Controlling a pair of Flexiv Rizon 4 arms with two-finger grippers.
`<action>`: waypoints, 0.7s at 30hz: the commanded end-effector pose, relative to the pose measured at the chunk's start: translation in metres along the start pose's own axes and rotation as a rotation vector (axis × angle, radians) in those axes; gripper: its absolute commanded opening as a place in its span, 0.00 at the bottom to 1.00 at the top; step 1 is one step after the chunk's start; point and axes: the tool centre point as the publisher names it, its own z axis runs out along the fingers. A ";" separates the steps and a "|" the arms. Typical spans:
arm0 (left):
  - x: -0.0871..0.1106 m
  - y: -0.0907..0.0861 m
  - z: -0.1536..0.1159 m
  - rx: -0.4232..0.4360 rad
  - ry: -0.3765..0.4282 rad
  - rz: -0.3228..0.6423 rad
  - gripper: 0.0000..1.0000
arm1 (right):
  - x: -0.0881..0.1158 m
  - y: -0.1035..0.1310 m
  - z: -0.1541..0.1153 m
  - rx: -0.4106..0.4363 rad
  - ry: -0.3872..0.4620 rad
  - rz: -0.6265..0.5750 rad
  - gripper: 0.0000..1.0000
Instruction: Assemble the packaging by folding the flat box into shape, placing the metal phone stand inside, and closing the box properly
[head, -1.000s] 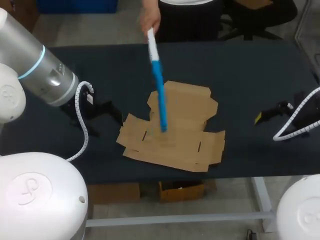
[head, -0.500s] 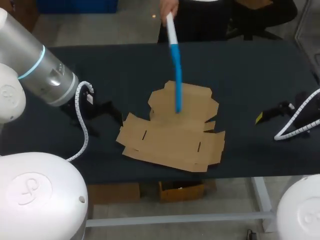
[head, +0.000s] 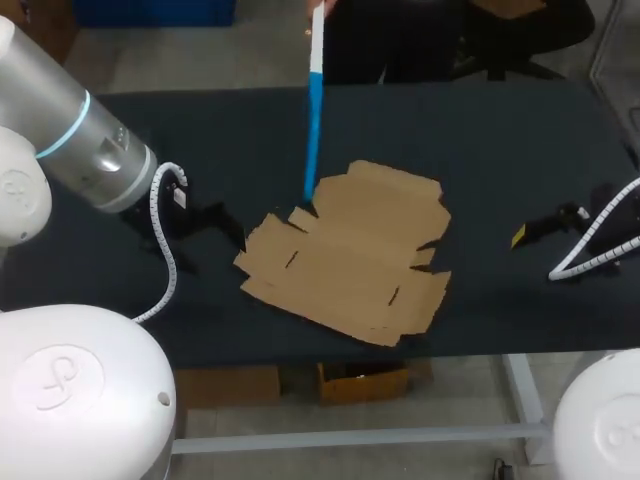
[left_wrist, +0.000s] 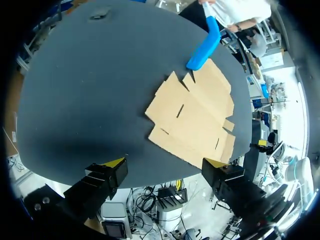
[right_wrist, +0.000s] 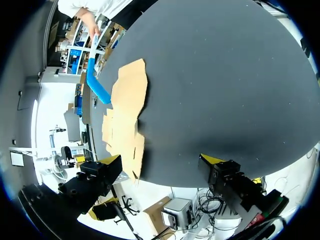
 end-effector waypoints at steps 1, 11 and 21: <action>-0.002 -0.002 0.000 -0.004 0.003 0.000 1.00 | -0.001 0.000 -0.002 0.003 0.007 -0.001 1.00; -0.007 -0.009 -0.004 -0.014 0.020 0.013 1.00 | -0.001 0.000 -0.002 0.003 0.007 -0.001 1.00; -0.018 -0.022 -0.010 -0.027 0.038 0.027 1.00 | 0.003 0.002 -0.006 -0.004 0.020 -0.012 1.00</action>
